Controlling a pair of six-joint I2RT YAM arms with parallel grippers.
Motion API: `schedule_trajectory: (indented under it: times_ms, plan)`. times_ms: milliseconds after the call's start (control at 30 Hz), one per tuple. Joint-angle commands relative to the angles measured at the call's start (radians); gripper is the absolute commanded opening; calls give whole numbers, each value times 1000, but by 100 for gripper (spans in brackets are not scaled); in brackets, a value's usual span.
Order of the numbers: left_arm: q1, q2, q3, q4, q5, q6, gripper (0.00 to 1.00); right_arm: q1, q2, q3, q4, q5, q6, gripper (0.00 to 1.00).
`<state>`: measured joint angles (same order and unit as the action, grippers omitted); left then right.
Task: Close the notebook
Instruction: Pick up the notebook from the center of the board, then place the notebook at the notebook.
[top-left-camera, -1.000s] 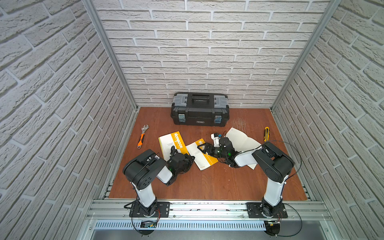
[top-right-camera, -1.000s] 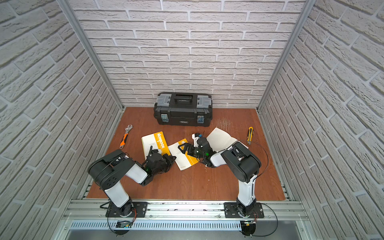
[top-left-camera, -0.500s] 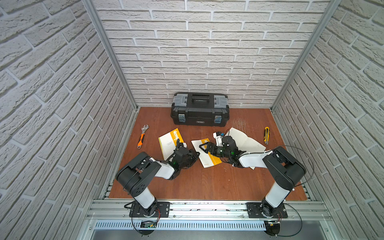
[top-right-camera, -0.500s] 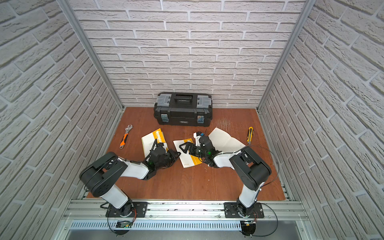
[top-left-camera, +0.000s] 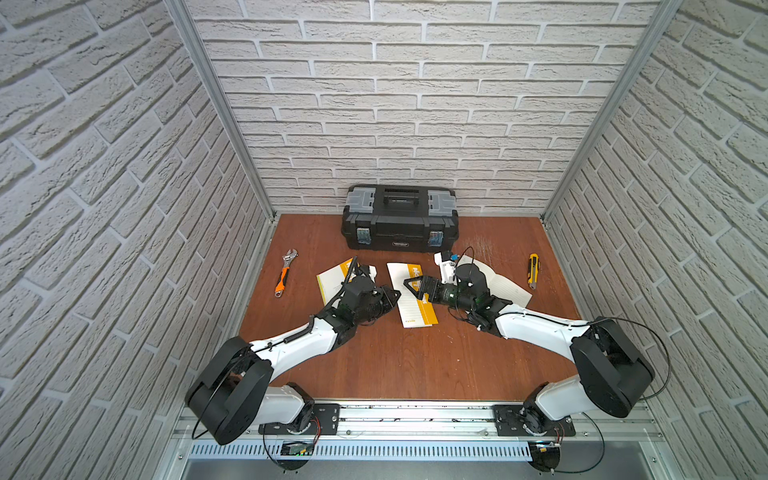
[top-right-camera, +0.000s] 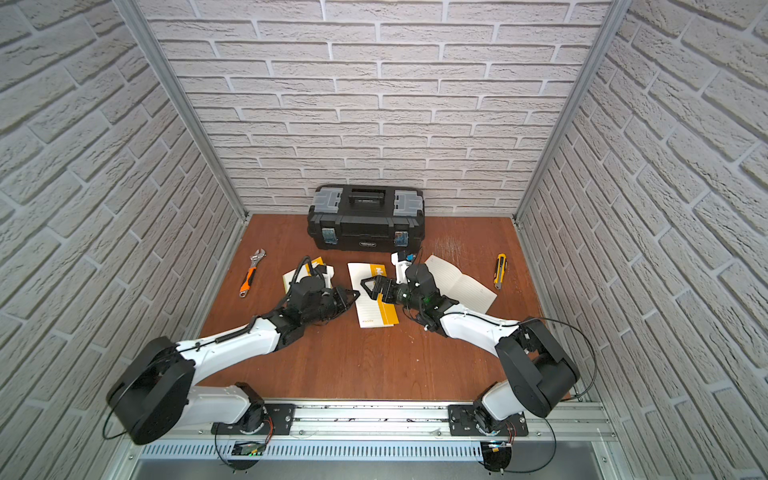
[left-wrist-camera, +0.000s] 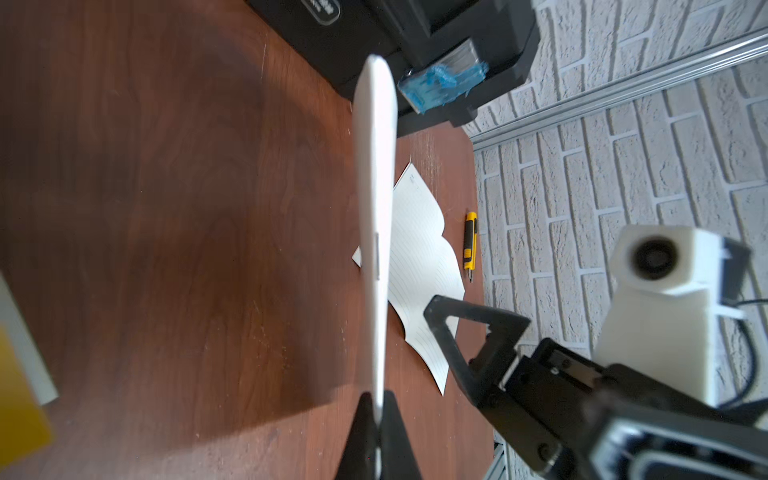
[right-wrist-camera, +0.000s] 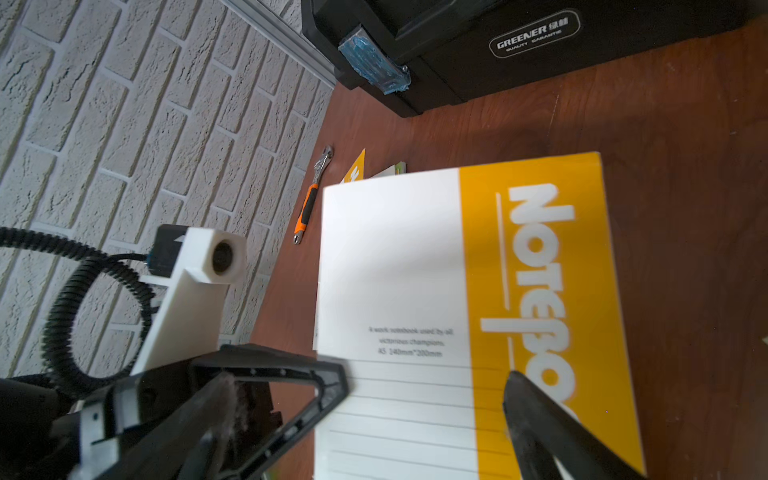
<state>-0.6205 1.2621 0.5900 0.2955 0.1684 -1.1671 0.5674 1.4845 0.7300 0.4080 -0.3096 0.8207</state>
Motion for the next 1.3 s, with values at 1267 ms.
schedule_trajectory:
  times_ms: [1267]
  plan:
    - [708, -90, -146, -29, 539, 139, 0, -1, 118, -5, 171, -91, 51, 100]
